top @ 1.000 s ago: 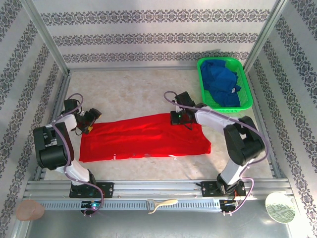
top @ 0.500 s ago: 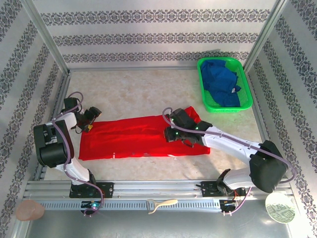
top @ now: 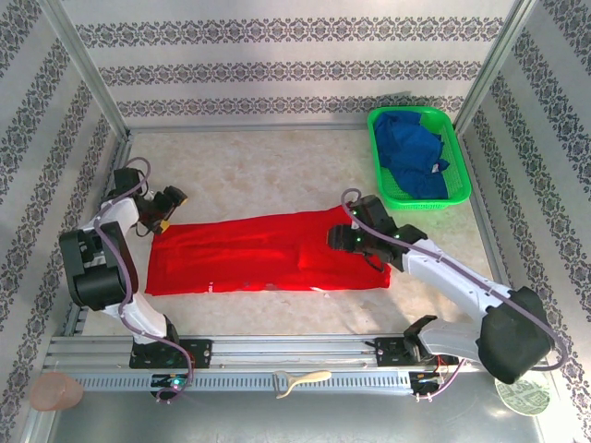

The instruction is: Fold the inside-out t-shirt

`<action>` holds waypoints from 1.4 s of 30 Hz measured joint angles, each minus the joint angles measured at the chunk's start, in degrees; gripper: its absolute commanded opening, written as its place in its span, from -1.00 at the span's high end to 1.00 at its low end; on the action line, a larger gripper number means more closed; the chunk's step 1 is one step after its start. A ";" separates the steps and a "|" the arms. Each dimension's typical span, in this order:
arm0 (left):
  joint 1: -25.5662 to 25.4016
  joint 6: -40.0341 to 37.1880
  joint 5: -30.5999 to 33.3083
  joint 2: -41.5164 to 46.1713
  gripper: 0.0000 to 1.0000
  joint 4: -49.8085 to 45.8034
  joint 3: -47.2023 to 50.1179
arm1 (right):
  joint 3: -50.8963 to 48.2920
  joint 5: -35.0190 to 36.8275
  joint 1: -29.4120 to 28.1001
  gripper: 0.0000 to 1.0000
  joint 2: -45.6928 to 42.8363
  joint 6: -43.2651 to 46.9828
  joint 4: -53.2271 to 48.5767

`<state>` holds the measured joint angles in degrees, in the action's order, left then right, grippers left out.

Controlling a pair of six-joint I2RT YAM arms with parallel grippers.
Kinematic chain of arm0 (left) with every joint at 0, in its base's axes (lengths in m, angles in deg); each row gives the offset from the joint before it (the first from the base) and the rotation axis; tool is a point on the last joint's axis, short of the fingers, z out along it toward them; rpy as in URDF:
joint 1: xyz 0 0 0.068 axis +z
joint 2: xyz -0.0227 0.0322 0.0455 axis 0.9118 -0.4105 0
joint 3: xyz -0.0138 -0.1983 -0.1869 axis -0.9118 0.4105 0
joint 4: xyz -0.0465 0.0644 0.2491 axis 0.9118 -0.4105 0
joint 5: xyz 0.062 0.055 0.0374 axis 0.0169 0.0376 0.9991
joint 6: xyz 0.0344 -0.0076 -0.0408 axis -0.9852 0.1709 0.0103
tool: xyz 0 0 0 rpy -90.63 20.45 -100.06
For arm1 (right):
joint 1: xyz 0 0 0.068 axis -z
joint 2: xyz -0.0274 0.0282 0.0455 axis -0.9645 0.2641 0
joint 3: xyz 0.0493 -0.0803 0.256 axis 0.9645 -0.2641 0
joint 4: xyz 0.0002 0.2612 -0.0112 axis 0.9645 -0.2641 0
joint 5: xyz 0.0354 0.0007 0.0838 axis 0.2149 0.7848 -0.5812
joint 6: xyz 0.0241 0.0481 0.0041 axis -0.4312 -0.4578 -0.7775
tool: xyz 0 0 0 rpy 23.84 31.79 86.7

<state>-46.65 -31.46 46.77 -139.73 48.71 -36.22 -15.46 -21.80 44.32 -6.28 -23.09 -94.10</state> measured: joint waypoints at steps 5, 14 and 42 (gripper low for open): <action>0.00 -0.46 -1.44 6.43 -0.81 -2.49 0.07 | -1.44 0.81 2.54 -0.07 5.22 1.62 -1.05; 0.00 -0.92 -2.49 12.24 -0.82 -3.19 4.44 | -7.39 0.76 2.89 -0.02 7.30 1.73 -0.20; 0.00 -0.85 -2.51 11.74 -0.84 -3.21 5.01 | -10.34 -2.32 3.98 0.40 0.07 -0.83 0.17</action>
<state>-46.65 -32.31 44.26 -127.99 45.49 -31.22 -25.80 -24.12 48.30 -6.22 -23.92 -93.93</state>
